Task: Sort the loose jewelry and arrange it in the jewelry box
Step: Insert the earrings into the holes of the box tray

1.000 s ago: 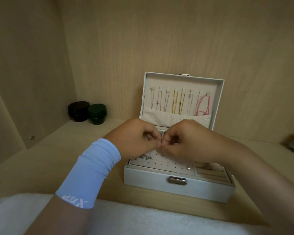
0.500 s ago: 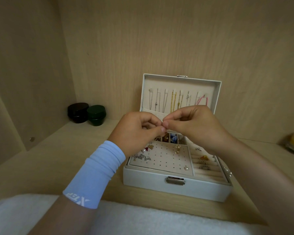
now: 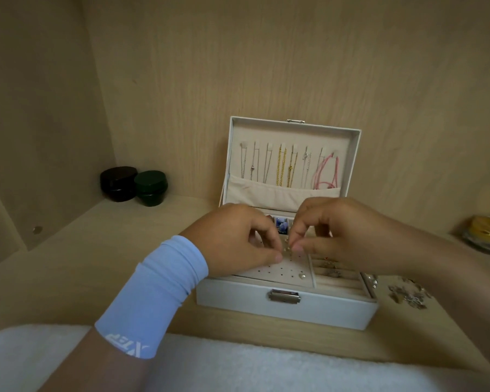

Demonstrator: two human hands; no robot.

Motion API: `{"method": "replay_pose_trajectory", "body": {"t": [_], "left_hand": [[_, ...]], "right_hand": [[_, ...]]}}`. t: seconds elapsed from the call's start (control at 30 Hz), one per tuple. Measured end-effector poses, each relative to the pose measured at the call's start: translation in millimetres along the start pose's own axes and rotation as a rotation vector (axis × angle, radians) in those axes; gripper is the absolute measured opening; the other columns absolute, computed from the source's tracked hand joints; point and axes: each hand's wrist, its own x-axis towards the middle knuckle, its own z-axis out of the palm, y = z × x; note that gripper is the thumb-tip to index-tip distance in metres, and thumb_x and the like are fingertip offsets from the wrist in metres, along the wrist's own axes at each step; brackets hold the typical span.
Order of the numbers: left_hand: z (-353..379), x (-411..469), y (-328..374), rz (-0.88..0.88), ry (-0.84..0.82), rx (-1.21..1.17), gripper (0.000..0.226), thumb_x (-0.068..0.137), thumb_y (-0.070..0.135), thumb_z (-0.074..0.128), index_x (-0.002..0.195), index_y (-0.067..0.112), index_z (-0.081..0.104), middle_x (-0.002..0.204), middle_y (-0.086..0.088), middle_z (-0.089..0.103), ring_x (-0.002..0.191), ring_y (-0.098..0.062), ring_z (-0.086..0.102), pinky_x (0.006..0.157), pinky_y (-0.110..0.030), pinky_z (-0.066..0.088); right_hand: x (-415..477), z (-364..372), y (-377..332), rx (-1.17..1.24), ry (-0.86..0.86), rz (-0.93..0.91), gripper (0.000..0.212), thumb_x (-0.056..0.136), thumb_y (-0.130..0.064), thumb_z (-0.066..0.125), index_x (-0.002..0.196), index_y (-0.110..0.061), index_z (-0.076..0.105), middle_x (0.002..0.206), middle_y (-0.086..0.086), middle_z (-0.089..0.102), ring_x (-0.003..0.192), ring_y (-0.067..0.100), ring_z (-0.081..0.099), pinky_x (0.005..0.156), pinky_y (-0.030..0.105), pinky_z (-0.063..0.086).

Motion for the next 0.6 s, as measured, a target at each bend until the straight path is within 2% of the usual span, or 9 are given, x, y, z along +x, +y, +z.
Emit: {"method": "replay_pose_trajectory", "body": {"t": [0.07, 0.17, 0.27, 0.47, 0.53, 0.6], "left_hand": [[3, 0, 2, 0.010, -0.057, 0.060, 0.009, 0.077, 0.036, 0.078, 0.086, 0.035, 0.076, 0.082, 0.024, 0.065, 0.082, 0.001, 0.059, 0.078, -0.023, 0.051], [5, -2, 3, 0.001, -0.093, 0.127, 0.013, 0.077, 0.039, 0.078, 0.088, 0.034, 0.077, 0.080, 0.025, 0.063, 0.081, 0.006, 0.057, 0.074, -0.016, 0.045], [4, -3, 3, -0.011, -0.096, 0.138, 0.013, 0.077, 0.040, 0.078, 0.090, 0.035, 0.077, 0.082, 0.024, 0.063, 0.080, 0.005, 0.057, 0.076, -0.017, 0.047], [5, -2, 3, -0.017, -0.118, 0.139, 0.015, 0.078, 0.038, 0.079, 0.092, 0.033, 0.078, 0.085, 0.022, 0.063, 0.080, 0.004, 0.058, 0.077, -0.018, 0.049], [5, -2, 4, -0.022, -0.116, 0.149, 0.015, 0.078, 0.039, 0.079, 0.092, 0.033, 0.077, 0.086, 0.022, 0.062, 0.079, 0.004, 0.057, 0.075, -0.017, 0.047], [5, -2, 4, -0.023, -0.116, 0.164, 0.016, 0.078, 0.040, 0.078, 0.093, 0.034, 0.077, 0.087, 0.022, 0.063, 0.078, 0.005, 0.056, 0.074, -0.015, 0.045]], "right_hand": [[-5, 6, 0, -0.013, -0.038, 0.006, 0.007, 0.086, -0.032, 0.077, 0.090, -0.037, 0.076, 0.093, -0.017, 0.062, 0.080, 0.001, 0.057, 0.070, 0.013, 0.041], [-7, 13, -3, -0.072, -0.052, 0.004, 0.006, 0.085, -0.034, 0.078, 0.090, -0.037, 0.077, 0.088, -0.020, 0.060, 0.082, -0.004, 0.056, 0.068, 0.012, 0.039], [-7, 14, -8, -0.134, -0.059, 0.009, 0.004, 0.085, -0.034, 0.076, 0.088, -0.036, 0.077, 0.085, -0.021, 0.059, 0.081, -0.010, 0.054, 0.064, 0.011, 0.035], [-6, 14, -9, -0.238, -0.104, 0.038, 0.003, 0.087, -0.036, 0.074, 0.089, -0.037, 0.075, 0.086, -0.022, 0.059, 0.085, -0.012, 0.051, 0.064, 0.013, 0.034], [-5, 15, -10, -0.263, -0.121, 0.044, 0.004, 0.088, -0.039, 0.072, 0.090, -0.040, 0.075, 0.087, -0.022, 0.059, 0.086, -0.012, 0.051, 0.065, 0.013, 0.035], [-3, 16, -11, -0.279, -0.129, 0.057, 0.007, 0.088, -0.043, 0.069, 0.092, -0.041, 0.075, 0.088, -0.021, 0.060, 0.083, -0.007, 0.053, 0.070, 0.018, 0.043]]}}
